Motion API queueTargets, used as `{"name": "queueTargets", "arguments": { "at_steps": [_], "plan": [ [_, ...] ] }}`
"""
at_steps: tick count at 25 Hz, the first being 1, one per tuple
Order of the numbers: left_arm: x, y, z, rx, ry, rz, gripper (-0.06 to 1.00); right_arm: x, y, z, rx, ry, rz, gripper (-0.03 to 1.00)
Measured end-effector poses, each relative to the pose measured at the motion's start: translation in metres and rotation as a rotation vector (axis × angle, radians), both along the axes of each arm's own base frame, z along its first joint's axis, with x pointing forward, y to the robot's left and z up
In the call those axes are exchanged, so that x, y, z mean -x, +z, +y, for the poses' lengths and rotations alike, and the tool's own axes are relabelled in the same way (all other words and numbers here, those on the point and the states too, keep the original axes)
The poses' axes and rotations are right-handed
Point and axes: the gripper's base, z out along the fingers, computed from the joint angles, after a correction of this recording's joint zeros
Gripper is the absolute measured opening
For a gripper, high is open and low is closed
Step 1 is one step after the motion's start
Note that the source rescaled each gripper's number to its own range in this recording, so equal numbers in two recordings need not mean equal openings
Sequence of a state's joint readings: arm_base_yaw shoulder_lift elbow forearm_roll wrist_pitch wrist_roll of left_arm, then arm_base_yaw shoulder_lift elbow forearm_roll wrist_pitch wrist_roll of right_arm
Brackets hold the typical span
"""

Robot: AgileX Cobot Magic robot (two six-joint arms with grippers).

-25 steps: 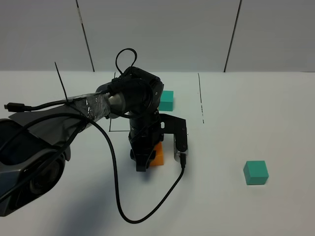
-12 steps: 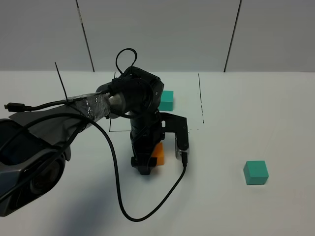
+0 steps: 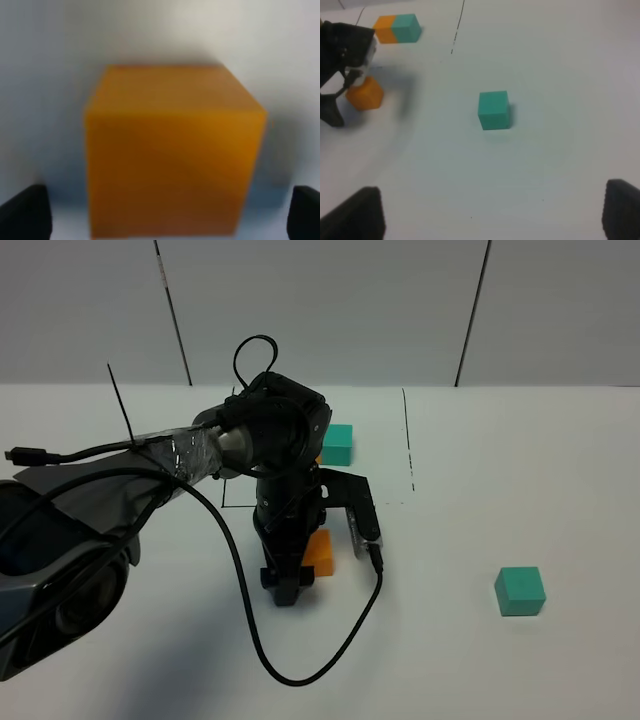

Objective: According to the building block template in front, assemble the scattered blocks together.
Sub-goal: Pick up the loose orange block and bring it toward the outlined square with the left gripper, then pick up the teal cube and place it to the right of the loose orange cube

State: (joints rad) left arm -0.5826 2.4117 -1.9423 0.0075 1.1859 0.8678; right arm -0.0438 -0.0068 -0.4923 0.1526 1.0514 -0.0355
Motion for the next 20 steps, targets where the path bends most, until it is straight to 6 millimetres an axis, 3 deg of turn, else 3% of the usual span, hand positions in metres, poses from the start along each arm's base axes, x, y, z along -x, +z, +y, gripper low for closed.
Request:
{"name": "queueTargets", "arguments": {
  "at_steps": [6, 10, 15, 20],
  "plan": [
    [0.0, 0.044, 0.004, 0.045, 0.178, -0.075, 0.94, 0.0, 0.0, 0.0, 0.0, 0.0, 0.0, 0.74],
    [-0.002, 0.091, 0.021, 0.102, 0.348, -0.156, 0.91, 0.0, 0.0, 0.0, 0.0, 0.0, 0.0, 0.74],
    [-0.001, 0.156, 0.065, 0.184, 0.582, -0.259, 0.88, 0.0, 0.0, 0.0, 0.0, 0.0, 0.0, 0.74],
    [0.021, 0.186, 0.136, 0.178, 0.8, -0.279, 0.86, 0.0, 0.0, 0.0, 0.0, 0.0, 0.0, 0.74]
  ]
}}
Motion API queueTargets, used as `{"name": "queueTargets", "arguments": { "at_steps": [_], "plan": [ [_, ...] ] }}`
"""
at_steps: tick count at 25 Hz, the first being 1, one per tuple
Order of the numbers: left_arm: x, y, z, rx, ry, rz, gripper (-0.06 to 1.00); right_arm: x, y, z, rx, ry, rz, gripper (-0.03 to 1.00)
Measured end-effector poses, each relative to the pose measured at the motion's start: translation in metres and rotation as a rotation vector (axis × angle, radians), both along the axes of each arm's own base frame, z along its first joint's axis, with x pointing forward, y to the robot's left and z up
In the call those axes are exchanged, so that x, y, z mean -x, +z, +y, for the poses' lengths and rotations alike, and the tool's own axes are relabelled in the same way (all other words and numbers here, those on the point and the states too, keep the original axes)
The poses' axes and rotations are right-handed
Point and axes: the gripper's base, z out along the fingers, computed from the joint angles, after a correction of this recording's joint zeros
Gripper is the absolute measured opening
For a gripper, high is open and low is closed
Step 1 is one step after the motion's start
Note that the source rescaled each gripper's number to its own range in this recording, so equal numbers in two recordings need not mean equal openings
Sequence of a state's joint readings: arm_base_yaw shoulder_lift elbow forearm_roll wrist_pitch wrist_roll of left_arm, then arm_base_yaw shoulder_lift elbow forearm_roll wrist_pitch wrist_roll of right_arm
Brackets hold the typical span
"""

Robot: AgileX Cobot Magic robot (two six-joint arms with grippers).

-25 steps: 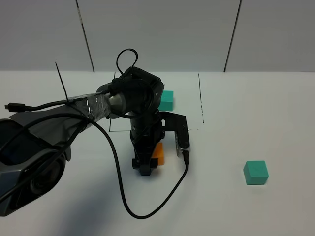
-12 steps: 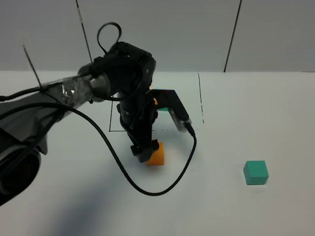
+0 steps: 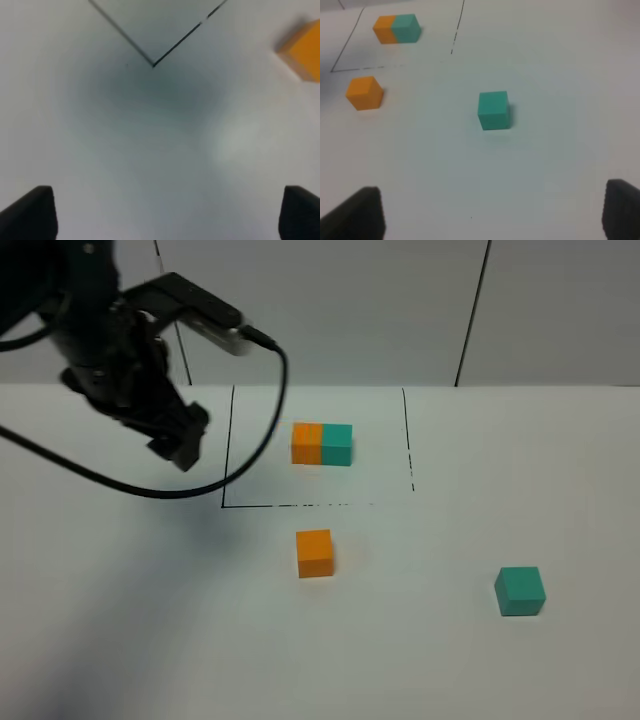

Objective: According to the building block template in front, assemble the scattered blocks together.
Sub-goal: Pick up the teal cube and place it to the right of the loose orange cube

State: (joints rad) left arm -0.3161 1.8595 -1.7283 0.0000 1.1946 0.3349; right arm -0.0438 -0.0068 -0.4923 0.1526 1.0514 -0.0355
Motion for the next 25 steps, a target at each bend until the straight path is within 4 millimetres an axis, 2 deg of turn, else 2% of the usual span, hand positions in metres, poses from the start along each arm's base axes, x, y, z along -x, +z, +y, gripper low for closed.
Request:
{"name": "queueTargets", "arguments": {
  "at_steps": [2, 5, 9, 16, 19, 22, 25],
  "plan": [
    [0.017, 0.005, 0.035, 0.0, 0.103, 0.018, 0.84, 0.0, 0.0, 0.0, 0.0, 0.0, 0.0, 0.74],
    [0.054, -0.001, 0.083, -0.014, 0.245, 0.076, 0.82, 0.0, 0.0, 0.0, 0.0, 0.0, 0.0, 0.74],
    [0.123, -0.001, 0.119, 0.001, 0.417, 0.066, 0.8, 0.0, 0.0, 0.0, 0.0, 0.0, 0.0, 0.74],
    [0.238, 0.013, 0.133, 0.033, 0.601, -0.247, 0.77, 0.0, 0.0, 0.0, 0.0, 0.0, 0.0, 0.74],
    [0.281, 0.015, 0.136, 0.05, 0.707, -0.35, 0.76, 0.0, 0.0, 0.0, 0.0, 0.0, 0.0, 0.74],
    [0.31, 0.009, 0.137, 0.074, 0.757, -0.42, 0.74, 0.0, 0.0, 0.0, -0.001, 0.0, 0.0, 0.74],
    [0.33, -0.004, 0.133, 0.124, 0.742, -0.457, 0.73, 0.0, 0.0, 0.0, -0.001, 0.0, 0.0, 0.74]
  ]
}}
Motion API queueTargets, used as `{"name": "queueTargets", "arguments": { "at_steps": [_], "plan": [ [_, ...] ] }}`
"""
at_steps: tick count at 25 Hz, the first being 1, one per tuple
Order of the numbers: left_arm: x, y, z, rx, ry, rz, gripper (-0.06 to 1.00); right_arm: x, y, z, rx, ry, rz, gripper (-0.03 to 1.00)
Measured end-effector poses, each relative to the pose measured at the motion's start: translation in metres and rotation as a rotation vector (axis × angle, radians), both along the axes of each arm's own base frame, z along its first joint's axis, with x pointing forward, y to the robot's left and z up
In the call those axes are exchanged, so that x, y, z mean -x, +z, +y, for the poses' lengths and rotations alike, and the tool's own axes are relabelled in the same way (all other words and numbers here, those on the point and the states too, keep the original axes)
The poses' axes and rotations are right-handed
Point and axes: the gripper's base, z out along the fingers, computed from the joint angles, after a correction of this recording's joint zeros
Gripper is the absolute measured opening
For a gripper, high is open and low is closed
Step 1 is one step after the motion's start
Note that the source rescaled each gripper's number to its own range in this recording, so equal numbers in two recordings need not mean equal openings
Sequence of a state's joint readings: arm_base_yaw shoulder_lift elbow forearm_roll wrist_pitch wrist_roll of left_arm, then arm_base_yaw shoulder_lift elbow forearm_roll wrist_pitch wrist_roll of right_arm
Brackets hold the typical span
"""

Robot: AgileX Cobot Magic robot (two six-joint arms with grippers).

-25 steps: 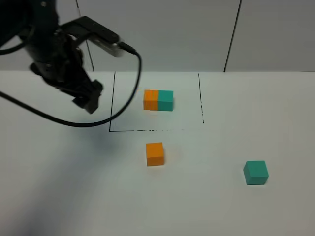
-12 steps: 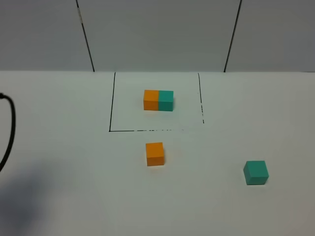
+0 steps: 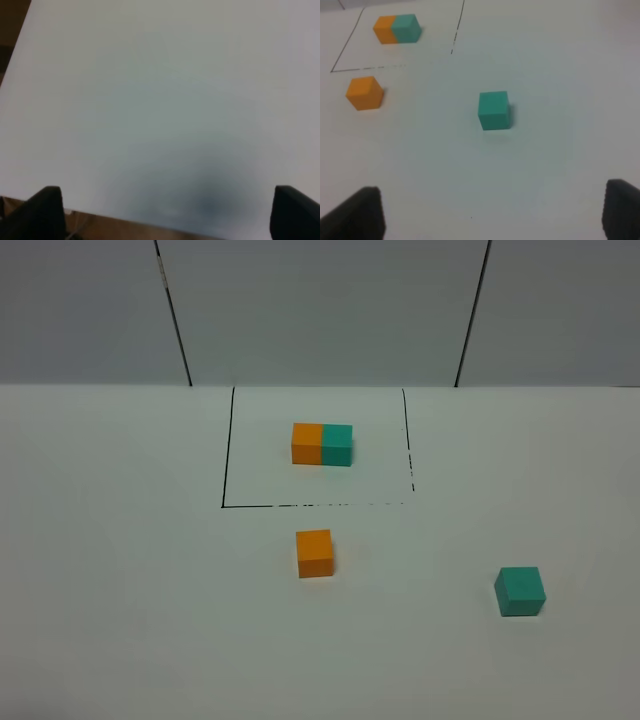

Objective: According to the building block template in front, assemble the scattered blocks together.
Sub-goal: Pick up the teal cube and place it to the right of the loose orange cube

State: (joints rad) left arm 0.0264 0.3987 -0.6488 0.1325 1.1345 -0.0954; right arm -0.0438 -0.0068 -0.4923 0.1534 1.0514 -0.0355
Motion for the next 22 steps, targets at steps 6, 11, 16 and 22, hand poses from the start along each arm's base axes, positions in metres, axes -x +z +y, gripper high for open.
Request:
{"name": "queueTargets", "arguments": {
  "at_steps": [6, 11, 16, 22],
  "plan": [
    [0.031, -0.022, -0.016, 0.079, -0.159, -0.125, 0.72, 0.0, 0.0, 0.0, 0.0, 0.0, 0.0, 0.74],
    [0.05, -0.026, -0.024, 0.083, -0.262, -0.246, 0.71, 0.0, 0.0, 0.0, 0.0, 0.0, 0.0, 0.74],
    [0.055, -0.029, -0.025, 0.076, -0.281, -0.309, 0.69, 0.0, 0.0, 0.0, 0.0, 0.0, 0.0, 0.74],
    [0.052, -0.031, -0.025, 0.075, -0.279, -0.327, 0.69, 0.0, 0.0, 0.0, 0.0, 0.0, 0.0, 0.74]
  ]
}}
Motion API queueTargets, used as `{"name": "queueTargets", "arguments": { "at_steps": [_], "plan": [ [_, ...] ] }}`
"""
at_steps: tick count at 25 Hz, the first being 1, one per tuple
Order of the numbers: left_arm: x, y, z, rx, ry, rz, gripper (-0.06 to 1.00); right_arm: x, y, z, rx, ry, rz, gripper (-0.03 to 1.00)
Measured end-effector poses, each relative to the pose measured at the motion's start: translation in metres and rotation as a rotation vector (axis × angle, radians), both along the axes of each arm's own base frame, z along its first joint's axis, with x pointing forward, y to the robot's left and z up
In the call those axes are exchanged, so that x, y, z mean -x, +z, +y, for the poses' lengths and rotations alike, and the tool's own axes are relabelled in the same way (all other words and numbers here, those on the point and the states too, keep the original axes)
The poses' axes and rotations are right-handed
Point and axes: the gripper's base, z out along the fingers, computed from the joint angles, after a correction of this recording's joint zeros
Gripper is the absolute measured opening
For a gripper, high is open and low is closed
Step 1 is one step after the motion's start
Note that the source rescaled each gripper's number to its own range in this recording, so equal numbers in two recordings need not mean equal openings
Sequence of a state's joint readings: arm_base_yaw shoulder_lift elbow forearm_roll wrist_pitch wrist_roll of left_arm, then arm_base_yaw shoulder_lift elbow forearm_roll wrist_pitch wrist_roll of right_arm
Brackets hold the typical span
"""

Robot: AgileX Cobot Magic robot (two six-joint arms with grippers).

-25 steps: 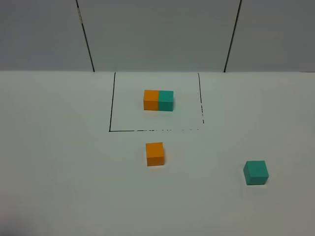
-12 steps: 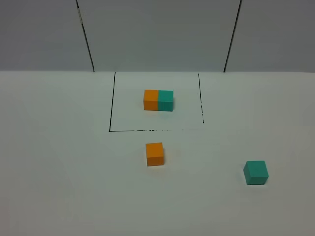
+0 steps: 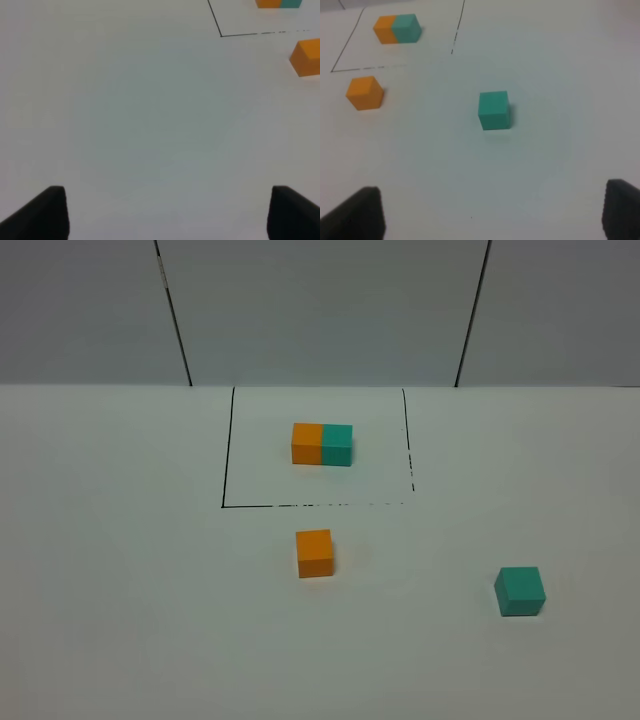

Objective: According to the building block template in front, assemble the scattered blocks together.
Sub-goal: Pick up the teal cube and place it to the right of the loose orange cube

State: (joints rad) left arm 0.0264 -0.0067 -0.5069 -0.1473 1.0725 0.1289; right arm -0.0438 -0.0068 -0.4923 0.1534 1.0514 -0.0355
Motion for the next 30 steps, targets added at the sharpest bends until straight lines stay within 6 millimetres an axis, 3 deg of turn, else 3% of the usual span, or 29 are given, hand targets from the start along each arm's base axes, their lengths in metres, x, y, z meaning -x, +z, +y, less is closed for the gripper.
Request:
{"name": "queueTargets", "arguments": {
  "at_steps": [30],
  "plan": [
    [0.0001, 0.0, 0.0, -0.001, 0.0, -0.002, 0.68, 0.0, 0.0, 0.0, 0.0, 0.0, 0.0, 0.74]
  ]
}}
